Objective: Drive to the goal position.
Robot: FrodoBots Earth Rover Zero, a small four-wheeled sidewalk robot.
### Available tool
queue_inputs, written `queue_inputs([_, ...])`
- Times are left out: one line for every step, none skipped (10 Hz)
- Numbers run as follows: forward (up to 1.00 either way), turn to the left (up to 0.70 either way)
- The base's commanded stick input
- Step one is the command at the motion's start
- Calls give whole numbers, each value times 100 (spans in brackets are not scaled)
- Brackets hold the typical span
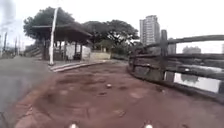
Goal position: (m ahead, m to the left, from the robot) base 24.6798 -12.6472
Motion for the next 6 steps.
queue_inputs([85,2])
queue_inputs([85,2])
queue_inputs([85,2])
queue_inputs([85,2])
queue_inputs([85,9])
queue_inputs([85,24])
